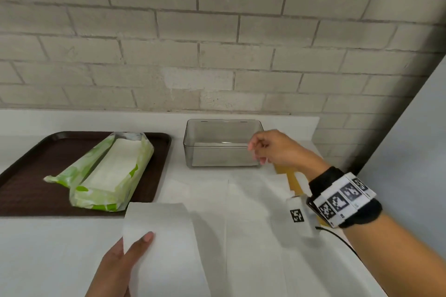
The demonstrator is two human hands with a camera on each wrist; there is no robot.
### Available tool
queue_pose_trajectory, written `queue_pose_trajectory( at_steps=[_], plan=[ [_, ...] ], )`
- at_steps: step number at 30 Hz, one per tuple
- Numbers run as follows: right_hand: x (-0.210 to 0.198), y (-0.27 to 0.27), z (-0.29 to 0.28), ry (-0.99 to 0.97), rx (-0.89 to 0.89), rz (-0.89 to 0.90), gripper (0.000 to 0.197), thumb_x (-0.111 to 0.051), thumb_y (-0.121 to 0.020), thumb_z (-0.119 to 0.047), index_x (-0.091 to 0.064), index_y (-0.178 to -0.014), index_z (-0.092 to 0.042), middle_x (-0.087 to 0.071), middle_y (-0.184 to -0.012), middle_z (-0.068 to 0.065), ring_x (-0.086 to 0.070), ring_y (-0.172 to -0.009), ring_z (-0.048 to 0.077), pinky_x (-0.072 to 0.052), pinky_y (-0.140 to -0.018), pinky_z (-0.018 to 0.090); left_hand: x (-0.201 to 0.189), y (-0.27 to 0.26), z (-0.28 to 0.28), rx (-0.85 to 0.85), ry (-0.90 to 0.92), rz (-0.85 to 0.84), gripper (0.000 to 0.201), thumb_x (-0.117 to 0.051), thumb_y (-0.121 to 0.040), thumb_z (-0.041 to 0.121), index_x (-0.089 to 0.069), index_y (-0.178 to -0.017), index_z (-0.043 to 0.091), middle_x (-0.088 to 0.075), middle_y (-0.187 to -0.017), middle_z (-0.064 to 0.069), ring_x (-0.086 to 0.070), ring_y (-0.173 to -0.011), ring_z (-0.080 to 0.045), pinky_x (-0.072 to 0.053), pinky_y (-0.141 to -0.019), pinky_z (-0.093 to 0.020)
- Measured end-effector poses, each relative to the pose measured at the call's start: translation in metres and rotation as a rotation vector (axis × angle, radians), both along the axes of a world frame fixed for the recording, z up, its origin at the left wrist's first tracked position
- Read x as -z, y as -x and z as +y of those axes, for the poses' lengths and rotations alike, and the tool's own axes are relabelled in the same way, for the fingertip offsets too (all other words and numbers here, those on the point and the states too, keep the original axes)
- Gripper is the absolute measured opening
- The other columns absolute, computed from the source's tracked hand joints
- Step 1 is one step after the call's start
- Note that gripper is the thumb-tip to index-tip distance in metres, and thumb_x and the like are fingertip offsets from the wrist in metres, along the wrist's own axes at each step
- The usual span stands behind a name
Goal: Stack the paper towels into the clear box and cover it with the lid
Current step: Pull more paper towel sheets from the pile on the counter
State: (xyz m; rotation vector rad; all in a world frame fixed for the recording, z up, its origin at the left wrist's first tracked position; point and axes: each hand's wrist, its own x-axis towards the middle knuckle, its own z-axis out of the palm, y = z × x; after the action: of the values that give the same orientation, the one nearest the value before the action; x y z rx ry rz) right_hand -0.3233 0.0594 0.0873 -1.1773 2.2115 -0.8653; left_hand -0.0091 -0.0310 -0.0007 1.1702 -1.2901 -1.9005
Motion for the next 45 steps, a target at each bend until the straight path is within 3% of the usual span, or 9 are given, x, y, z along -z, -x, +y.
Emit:
queue_pose_trajectory(
  at_steps=[5, 12, 16, 20, 23, 26, 33, 37, 45],
  plan=[
    [0.074, -0.024, 0.048, -0.705, -0.164, 0.156, 0.054, -0.071, -0.078, -0.041, -0.049, -0.122, -0.019, -0.05, -0.107, -0.002, -0.05, -0.095, 0.017, -0.044, -0.081, 0.029, -0.01, -0.003, 0.007, 0.068, -0.029, 0.065, 0.014, -0.057, -0.087, 0.004, -0.062, -0.096, -0.006, -0.071, -0.072, -0.019, -0.064, -0.08, -0.037, -0.049, -0.07, -0.039],
    [0.104, -0.052, 0.052, -0.547, -0.003, 0.264, 0.035, -0.073, -0.075, -0.03, -0.056, -0.105, -0.021, -0.041, -0.105, -0.002, -0.044, -0.104, 0.02, -0.037, -0.088, 0.032, 0.002, -0.013, 0.009, 0.086, 0.001, 0.151, 0.033, -0.052, -0.09, -0.001, -0.056, -0.122, 0.003, -0.066, -0.11, -0.022, -0.062, -0.099, -0.037, -0.049, -0.077, -0.04],
    [0.088, -0.064, 0.061, -0.103, 0.169, 0.154, 0.018, -0.071, -0.079, -0.016, -0.054, -0.076, -0.019, -0.049, -0.084, -0.005, -0.046, -0.082, 0.012, -0.035, -0.07, 0.023, 0.004, -0.02, 0.008, 0.148, -0.022, 0.276, 0.048, -0.046, -0.091, -0.005, -0.05, -0.133, 0.018, -0.064, -0.118, -0.013, -0.059, -0.108, -0.035, -0.051, -0.083, -0.042],
    [0.037, -0.094, 0.081, 0.601, 0.204, -0.61, 0.009, -0.063, -0.083, -0.005, -0.061, -0.09, -0.009, -0.069, -0.08, 0.002, -0.065, -0.07, 0.012, -0.052, -0.062, 0.02, 0.005, -0.024, 0.01, 0.133, -0.133, 0.371, 0.036, -0.042, -0.096, 0.007, -0.056, -0.127, 0.018, -0.069, -0.116, -0.006, -0.064, -0.106, -0.026, -0.058, -0.078, -0.038],
    [0.013, -0.118, 0.074, 0.74, 0.106, -0.767, 0.016, -0.052, -0.089, -0.006, -0.059, -0.102, -0.006, -0.072, -0.084, 0.0, -0.068, -0.073, 0.011, -0.054, -0.065, 0.021, 0.001, -0.022, 0.018, 0.177, -0.213, 0.395, 0.028, -0.042, -0.097, 0.02, -0.061, -0.116, 0.013, -0.072, -0.108, -0.007, -0.07, -0.095, -0.023, -0.056, -0.079, -0.038],
    [0.013, -0.138, 0.044, 0.633, 0.145, -0.413, 0.014, -0.051, -0.096, -0.023, -0.057, -0.104, -0.012, -0.067, -0.1, 0.003, -0.063, -0.09, 0.015, -0.051, -0.083, 0.03, -0.006, -0.016, 0.03, 0.192, -0.243, 0.348, 0.034, -0.046, -0.095, 0.024, -0.06, -0.12, 0.007, -0.071, -0.111, -0.01, -0.069, -0.099, -0.027, -0.047, -0.091, -0.044],
    [0.056, -0.181, 0.006, 0.358, 0.222, 0.147, 0.022, -0.039, -0.099, -0.034, -0.049, -0.108, -0.017, -0.038, -0.061, -0.009, -0.04, -0.066, 0.018, -0.032, -0.06, 0.029, -0.018, -0.003, 0.055, 0.268, -0.205, 0.225, 0.038, -0.04, -0.095, 0.044, -0.062, -0.109, 0.017, -0.072, -0.101, -0.013, -0.066, -0.096, -0.032, -0.05, -0.078, -0.042],
    [0.051, -0.152, 0.007, 0.411, 0.273, -0.149, 0.009, -0.045, -0.097, -0.021, -0.051, -0.092, -0.017, -0.052, -0.066, -0.002, -0.047, -0.052, 0.011, -0.039, -0.047, 0.018, -0.009, -0.013, 0.056, 0.139, -0.159, 0.161, 0.03, -0.054, -0.092, 0.015, -0.061, -0.117, 0.001, -0.07, -0.105, -0.02, -0.065, -0.098, -0.039, -0.048, -0.09, -0.049],
    [0.104, -0.078, -0.004, 0.029, 0.598, -0.47, 0.021, -0.046, -0.089, 0.006, -0.05, -0.073, -0.008, -0.06, -0.083, 0.014, -0.056, -0.061, 0.023, -0.053, -0.065, 0.032, 0.005, -0.048, 0.047, -0.033, -0.22, 0.153, 0.065, -0.079, -0.055, 0.02, -0.064, -0.117, 0.006, -0.068, -0.112, -0.02, -0.063, -0.104, -0.041, -0.041, -0.101, -0.056]
  ],
)
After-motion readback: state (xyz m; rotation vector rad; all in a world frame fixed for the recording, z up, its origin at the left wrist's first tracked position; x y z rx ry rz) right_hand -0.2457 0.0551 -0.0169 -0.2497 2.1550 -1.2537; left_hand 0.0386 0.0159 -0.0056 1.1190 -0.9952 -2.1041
